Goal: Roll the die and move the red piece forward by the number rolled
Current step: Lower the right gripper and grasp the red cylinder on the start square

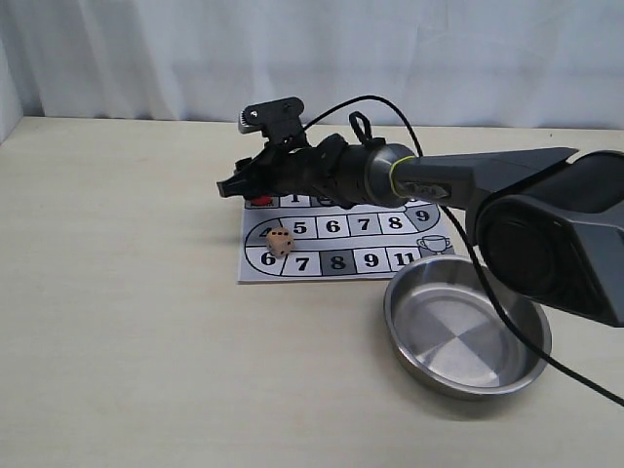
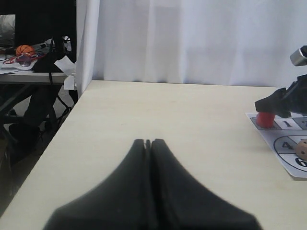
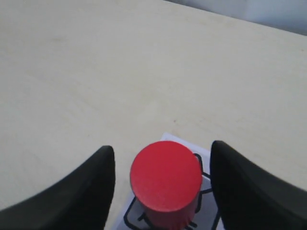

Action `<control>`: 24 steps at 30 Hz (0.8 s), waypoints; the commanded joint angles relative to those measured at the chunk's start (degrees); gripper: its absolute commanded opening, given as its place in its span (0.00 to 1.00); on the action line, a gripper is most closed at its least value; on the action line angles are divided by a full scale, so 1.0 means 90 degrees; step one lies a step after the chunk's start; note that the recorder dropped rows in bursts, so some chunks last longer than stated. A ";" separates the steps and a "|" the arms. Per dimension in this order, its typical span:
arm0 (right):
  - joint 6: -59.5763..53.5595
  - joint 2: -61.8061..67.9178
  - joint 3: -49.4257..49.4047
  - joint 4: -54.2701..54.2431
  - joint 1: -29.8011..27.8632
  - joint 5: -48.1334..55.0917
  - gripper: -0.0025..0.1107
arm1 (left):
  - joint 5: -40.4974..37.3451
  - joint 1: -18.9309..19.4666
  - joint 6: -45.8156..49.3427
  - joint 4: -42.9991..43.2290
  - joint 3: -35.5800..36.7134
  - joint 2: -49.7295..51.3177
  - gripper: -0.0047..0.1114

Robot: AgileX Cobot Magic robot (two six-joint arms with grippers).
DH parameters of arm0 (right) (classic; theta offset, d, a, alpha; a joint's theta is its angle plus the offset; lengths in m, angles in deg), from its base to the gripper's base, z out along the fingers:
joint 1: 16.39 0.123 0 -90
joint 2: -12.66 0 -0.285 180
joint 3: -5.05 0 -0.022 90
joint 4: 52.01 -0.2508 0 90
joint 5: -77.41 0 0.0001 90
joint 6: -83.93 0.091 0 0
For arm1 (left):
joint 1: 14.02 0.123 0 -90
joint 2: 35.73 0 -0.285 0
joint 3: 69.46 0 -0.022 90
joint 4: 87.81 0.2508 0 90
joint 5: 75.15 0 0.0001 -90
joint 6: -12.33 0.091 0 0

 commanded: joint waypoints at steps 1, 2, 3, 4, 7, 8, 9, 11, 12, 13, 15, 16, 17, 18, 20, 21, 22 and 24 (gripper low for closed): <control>-0.0005 -0.0013 0.0034 0.0001 0.0000 -0.0079 0.49 | 0.0084 0.0000 -0.0027 -0.0023 0.0013 -0.0003 0.04; -0.0005 -0.0013 0.0034 0.0001 0.0000 -0.0079 0.46 | 0.0084 0.0000 -0.0027 -0.0023 0.0013 -0.0003 0.04; -0.0005 -0.0013 0.0034 0.0001 0.0000 -0.0124 0.38 | 0.0084 0.0000 -0.0027 -0.0023 0.0013 -0.0003 0.04; -0.0005 -0.0013 0.0034 0.0001 0.0000 -0.0154 0.33 | 0.0084 0.0000 -0.0027 -0.0023 0.0013 -0.0003 0.04; -0.0005 -0.0013 0.0034 0.0001 0.0000 -0.0168 0.08 | 0.0084 0.0000 -0.0027 -0.0023 0.0013 -0.0003 0.04; -0.0005 -0.0013 0.0034 0.0001 0.0000 -0.0168 0.06 | 0.0084 0.0000 -0.0027 -0.0023 0.0013 -0.0003 0.04; -0.0005 -0.0013 0.0034 0.0001 0.0000 -0.0168 0.06 | 0.0084 0.0000 -0.0027 -0.0023 0.0013 -0.0003 0.04; -0.0005 -0.0111 0.0034 0.0001 0.0000 -0.0168 0.06 | 0.0084 0.0000 -0.0027 -0.0023 0.0013 -0.0003 0.04; -0.0005 -0.0202 0.0034 0.0001 0.0000 -0.0168 0.06 | 0.0084 0.0000 -0.0027 -0.0023 0.0013 -0.0003 0.04; -0.0005 -0.0276 0.0034 0.0001 0.0000 -0.0168 0.06 | 0.0084 0.0000 -0.0027 -0.0023 0.0013 -0.0003 0.04; -0.0005 -0.0435 0.0034 0.0001 -0.0025 -0.0096 0.06 | 0.0084 0.0000 -0.0027 -0.0023 0.0013 -0.0003 0.04; -0.0017 -0.0483 0.0034 0.0041 -0.0063 0.0014 0.06 | 0.0084 0.0000 -0.0027 -0.0023 0.0013 -0.0003 0.04; -0.0027 -0.0509 0.0023 0.0070 -0.0103 0.0109 0.06 | 0.0084 0.0000 -0.0027 -0.0023 0.0013 -0.0003 0.04; -0.0027 -0.0538 0.0022 0.0070 -0.0202 0.0299 0.06 | 0.0084 0.0000 -0.0027 -0.0023 0.0013 -0.0003 0.04; -0.0027 -0.0542 0.0022 0.0070 -0.0345 0.0582 0.06 | 0.0084 0.0000 -0.0027 -0.0023 0.0013 -0.0003 0.04; -0.0010 -0.0542 0.0022 0.0070 -0.0410 0.0694 0.06 | 0.0084 0.0000 -0.0027 -0.0023 0.0013 -0.0003 0.04; 0.0002 -0.0542 0.0022 0.0070 -0.0488 0.0862 0.06 | 0.0084 0.0000 -0.0027 -0.0023 0.0013 -0.0003 0.04; -0.0008 -0.0542 0.0022 0.0070 -0.0588 0.1114 0.06 | 0.0084 0.0000 -0.0027 -0.0023 0.0013 -0.0003 0.04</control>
